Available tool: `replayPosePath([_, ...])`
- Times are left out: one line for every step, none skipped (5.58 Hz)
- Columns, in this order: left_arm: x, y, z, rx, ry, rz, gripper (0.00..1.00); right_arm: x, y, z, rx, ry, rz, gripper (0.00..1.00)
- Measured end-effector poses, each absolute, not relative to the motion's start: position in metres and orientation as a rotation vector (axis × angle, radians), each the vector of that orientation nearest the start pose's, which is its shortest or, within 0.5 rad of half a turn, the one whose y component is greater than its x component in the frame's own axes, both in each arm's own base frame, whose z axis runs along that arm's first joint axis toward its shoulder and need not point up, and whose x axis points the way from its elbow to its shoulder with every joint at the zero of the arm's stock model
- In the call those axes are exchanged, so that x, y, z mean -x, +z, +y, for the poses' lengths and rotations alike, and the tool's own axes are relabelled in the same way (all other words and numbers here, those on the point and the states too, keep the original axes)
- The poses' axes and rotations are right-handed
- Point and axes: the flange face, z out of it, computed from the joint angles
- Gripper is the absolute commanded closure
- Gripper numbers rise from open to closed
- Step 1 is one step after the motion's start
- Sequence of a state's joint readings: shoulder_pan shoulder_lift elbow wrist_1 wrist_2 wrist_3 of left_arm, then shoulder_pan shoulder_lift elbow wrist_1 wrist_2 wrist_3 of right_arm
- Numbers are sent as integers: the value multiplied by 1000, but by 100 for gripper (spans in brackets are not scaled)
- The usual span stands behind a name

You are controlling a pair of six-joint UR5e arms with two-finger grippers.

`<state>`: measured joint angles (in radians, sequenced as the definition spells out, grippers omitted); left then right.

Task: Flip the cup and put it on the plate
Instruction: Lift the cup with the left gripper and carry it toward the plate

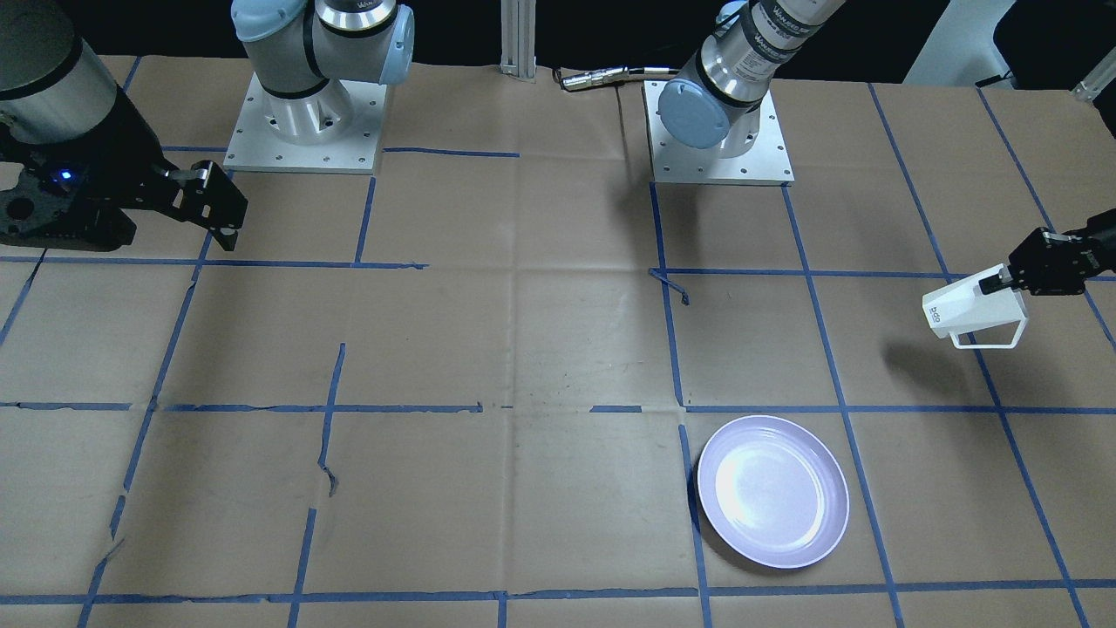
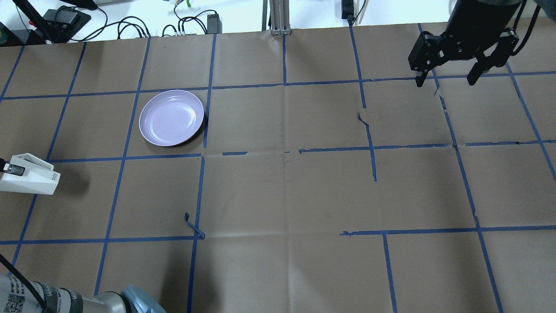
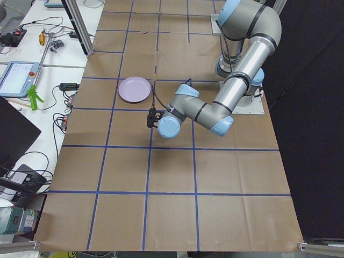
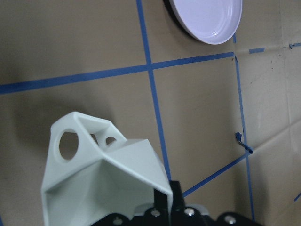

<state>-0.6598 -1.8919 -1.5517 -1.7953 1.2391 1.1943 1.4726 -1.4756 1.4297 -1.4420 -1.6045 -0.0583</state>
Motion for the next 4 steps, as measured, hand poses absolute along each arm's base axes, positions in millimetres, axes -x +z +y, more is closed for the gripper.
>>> replayPosePath([-289, 347, -487, 282, 24, -2575, 100, -78, 496, -533, -61, 135, 3165, 0])
replayPosePath([-246, 367, -510, 324, 24, -2642, 100, -78, 496, -533, -61, 135, 3165, 0])
replayPosePath([-205, 374, -533, 365, 13, -2720, 100, -78, 496, -533, -61, 135, 3165, 0])
replayPosePath([-167, 370, -557, 381, 10, -2795, 100, -78, 496, -533, -61, 135, 3165, 0])
